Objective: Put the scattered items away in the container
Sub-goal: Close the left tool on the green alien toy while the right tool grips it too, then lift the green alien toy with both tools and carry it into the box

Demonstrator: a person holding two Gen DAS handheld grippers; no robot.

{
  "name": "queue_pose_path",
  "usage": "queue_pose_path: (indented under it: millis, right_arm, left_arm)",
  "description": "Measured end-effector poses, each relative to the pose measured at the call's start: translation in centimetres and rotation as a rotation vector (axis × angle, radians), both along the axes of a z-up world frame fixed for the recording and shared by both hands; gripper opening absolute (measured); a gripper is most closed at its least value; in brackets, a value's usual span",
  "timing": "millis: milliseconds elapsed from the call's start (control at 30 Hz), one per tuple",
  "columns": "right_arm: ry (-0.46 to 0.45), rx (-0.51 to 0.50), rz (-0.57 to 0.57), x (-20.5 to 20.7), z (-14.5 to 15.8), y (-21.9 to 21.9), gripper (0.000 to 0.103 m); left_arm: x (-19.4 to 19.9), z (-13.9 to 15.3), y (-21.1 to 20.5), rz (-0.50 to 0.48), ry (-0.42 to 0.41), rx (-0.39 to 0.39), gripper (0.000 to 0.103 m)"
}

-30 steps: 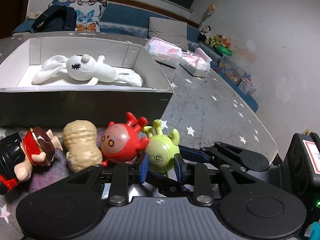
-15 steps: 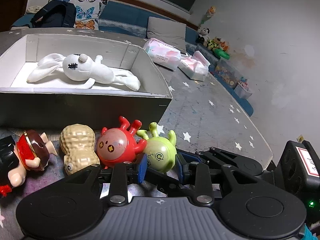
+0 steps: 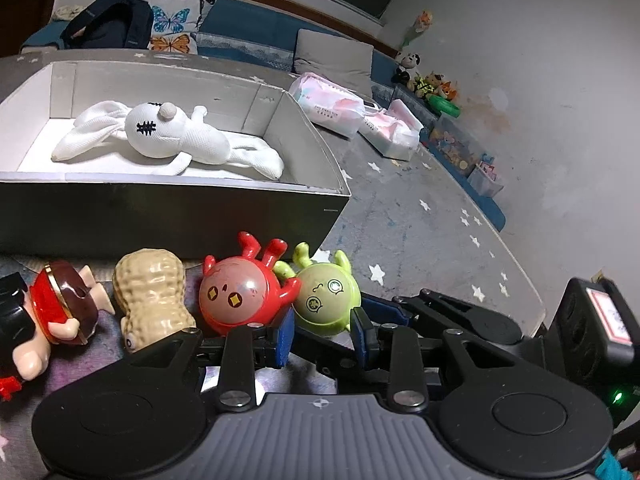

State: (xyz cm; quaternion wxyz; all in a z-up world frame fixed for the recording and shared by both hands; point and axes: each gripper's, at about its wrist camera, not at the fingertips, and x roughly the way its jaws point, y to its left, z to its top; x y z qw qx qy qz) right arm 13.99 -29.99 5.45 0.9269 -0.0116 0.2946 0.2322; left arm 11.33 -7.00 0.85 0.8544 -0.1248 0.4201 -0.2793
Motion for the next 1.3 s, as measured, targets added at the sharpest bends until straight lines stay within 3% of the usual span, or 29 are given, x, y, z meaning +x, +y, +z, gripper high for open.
queue_pose_path:
  millis: [200, 500, 933, 1167, 1300]
  right_arm:
    - [-0.011, 0.008, -0.003, 0.2, 0.2, -0.2, 0.054]
    - [-0.003, 0.025, -0.014, 0.5, 0.3, -0.6, 0.049]
    - [-0.015, 0.030, -0.021, -0.8, 0.8, -1.0, 0.049]
    - [-0.115, 0.000, -0.015, -2.3, 4.9, -0.6, 0.049]
    - [-0.173, -0.038, 0.003, -0.8, 7.3, 0.6, 0.049]
  left_arm:
    - [0.3, 0.3, -0.1, 0.029, 0.009, -0.031, 0.034]
    - [1.2, 0.1, -0.7, 0.073, 0.028, -0.012, 0.034]
    - [0.6, 0.5, -1.2, 0.033, 0.026, -0.021, 0.041]
    - [-0.6, 4.4, -0.2, -0.002, -0.072, -0.086, 0.041]
    - [0.6, 6.6, 0.5, 0.013, -0.137, -0.095, 0.041]
